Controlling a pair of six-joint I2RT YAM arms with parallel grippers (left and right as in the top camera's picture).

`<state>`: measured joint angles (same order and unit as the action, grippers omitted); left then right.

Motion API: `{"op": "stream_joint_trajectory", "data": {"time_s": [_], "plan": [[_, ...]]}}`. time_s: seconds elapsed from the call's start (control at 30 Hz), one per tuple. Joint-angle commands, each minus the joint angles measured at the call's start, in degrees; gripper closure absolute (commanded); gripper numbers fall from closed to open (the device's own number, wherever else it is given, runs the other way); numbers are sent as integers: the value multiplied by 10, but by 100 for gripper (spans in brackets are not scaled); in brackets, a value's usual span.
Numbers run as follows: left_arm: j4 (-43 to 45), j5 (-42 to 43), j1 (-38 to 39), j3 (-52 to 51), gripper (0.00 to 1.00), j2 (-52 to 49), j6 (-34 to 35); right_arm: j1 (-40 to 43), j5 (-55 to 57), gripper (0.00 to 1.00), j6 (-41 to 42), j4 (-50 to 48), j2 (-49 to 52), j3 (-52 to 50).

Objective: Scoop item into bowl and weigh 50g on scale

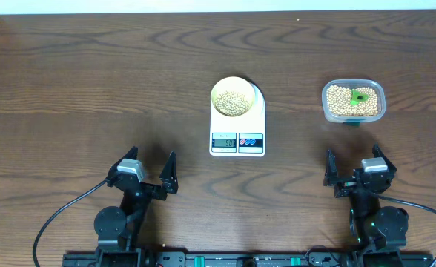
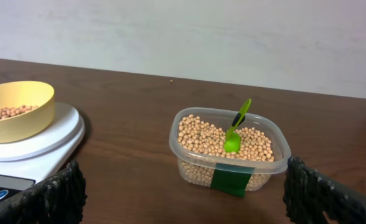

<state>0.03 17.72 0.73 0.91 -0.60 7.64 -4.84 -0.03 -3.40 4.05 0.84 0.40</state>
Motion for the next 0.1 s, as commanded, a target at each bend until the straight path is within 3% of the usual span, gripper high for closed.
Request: {"op": "stream_joint_trajectory", "data": {"time_s": [0.0, 0.07], "plan": [[-26, 7, -3, -7, 2, 4, -5, -3, -1, 1, -5, 3, -2, -1], [-26, 7, -3, -7, 2, 4, -5, -3, -1, 1, -5, 3, -2, -1]]}}
